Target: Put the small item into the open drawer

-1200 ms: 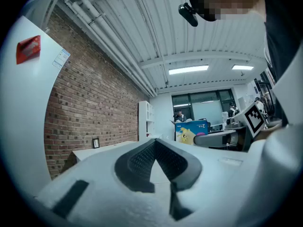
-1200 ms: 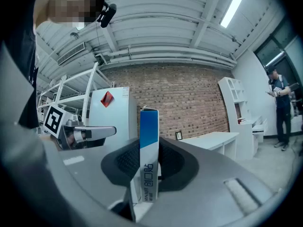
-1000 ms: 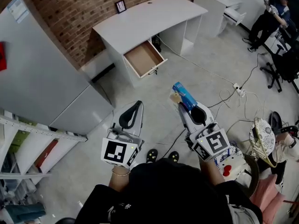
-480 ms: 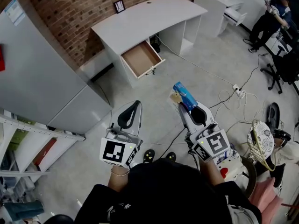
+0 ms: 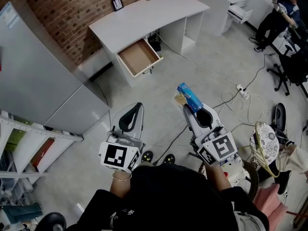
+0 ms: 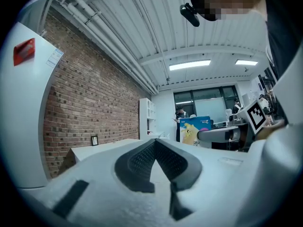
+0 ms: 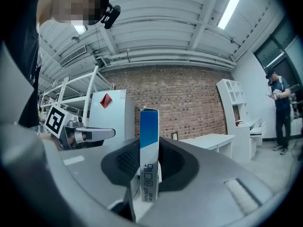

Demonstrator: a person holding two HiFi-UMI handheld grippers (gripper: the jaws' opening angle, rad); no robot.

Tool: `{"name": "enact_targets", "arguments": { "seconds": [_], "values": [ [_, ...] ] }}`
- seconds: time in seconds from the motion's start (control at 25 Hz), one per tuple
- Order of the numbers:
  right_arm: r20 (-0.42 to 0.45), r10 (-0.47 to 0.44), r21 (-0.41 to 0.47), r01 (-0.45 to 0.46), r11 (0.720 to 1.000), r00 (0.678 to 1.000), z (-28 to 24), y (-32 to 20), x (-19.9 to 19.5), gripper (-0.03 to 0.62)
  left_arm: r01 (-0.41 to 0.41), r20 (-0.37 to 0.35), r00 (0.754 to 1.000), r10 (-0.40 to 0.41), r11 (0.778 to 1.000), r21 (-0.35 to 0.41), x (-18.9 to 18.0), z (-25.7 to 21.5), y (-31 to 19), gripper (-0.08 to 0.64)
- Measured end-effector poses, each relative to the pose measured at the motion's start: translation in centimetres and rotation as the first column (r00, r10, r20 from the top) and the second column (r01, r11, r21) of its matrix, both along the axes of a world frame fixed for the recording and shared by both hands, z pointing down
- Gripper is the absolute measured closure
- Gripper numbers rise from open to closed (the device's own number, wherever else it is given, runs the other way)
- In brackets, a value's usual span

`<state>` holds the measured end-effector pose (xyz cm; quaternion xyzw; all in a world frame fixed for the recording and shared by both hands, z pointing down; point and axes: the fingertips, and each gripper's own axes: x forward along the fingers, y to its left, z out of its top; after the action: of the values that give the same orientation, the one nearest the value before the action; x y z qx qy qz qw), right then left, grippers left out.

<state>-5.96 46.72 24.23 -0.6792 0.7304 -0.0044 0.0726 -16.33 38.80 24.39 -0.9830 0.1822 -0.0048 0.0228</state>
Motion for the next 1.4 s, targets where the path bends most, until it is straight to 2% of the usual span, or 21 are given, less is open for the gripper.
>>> {"name": "enact_targets", "arguments": {
  "seconds": [0.24,0.68,1.08,1.4],
  "values": [
    [-0.013,0.019,-0.045,-0.02,0.999,1.0,1.5,2.0,1.7,0.508,0.014,0.014,1.0,-0.014,1.0,0.011,0.5,0.2,1.8,0.561],
    [-0.002,0.023,-0.027,-0.023,0.999,1.0,2.0,2.2,2.7,0.508,0.009,0.002,1.0,-0.009,0.999,0.035,1.8,-0.2,1.3,0.562],
    [0.022,-0.004,0.0,0.004,1.0,1.0,1.0,-2.8,5.2,0.508,0.02,-0.038,0.999,-0.019,0.999,0.029,4.4,-0.2,-4.0,0.561],
    [0.015,-0.021,-0.014,0.022,1.0,1.0,1.3,-7.8,7.9,0.508,0.028,-0.028,0.999,-0.028,0.999,0.015,7.1,0.4,-8.8,0.561]
  ]
}}
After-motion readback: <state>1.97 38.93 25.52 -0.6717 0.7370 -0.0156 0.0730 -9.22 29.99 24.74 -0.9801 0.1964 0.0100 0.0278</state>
